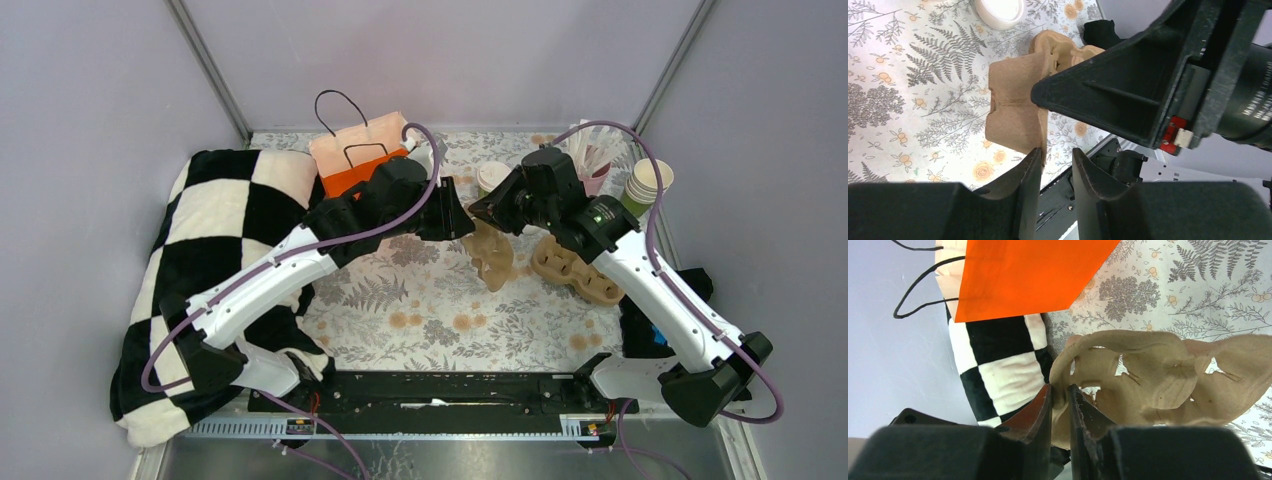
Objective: Pack the takeout coffee
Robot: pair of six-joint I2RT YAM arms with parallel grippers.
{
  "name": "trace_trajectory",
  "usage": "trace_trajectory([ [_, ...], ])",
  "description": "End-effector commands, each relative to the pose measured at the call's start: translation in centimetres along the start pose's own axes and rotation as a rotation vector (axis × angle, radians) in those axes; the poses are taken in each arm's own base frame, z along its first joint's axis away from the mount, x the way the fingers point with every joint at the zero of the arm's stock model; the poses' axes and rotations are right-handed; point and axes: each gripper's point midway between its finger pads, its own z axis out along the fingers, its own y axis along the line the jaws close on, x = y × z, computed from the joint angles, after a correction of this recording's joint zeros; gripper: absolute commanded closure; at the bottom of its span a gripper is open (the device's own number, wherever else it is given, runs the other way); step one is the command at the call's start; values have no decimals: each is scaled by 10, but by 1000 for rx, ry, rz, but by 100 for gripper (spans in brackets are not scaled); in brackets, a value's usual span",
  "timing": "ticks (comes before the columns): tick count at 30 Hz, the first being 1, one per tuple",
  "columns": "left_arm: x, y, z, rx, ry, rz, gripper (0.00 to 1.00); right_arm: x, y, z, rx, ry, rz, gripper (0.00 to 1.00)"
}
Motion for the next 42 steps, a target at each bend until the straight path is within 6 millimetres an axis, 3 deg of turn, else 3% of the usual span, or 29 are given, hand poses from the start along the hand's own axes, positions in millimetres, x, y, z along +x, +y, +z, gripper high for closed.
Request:
trace_trajectory([
  [1, -9, 0, 3, -19, -27, 23, 69, -8, 24, -9, -63, -35, 20, 100],
  [9, -10, 6, 10, -59, -22, 33, 75, -3, 29, -10, -76, -16, 18, 100],
  [13, -13, 11, 10, -91, -32, 34, 98, 0, 31, -11, -85, -1, -8, 100],
  [15, -13, 14, 10, -111, -31, 36, 100, 0, 27, -14, -80, -4, -28, 98],
  [16, -13, 15, 9, -113, -31, 40, 100, 0, 26, -15, -79, -6, -41, 91],
  [19, -17, 15, 3, -110, -55, 53, 100, -1, 17, -24, -69, -24, -83, 52],
  [21, -21, 12, -3, -84, -84, 74, 100, -3, 9, -32, -54, -45, -101, 33],
  [26, -28, 15, -18, -83, -155, 71, 100, -2, -26, -47, 30, -80, -61, 7],
  [33, -31, 15, -23, -84, -169, 63, 100, 4, -44, -32, 42, -78, -29, 8],
  [39, -32, 13, -28, -73, -177, 54, 100, -10, -50, -15, -2, -75, 9, 21],
  [42, -31, 13, -28, -68, -176, 46, 100, -4, -49, -6, -43, -37, 8, 24],
])
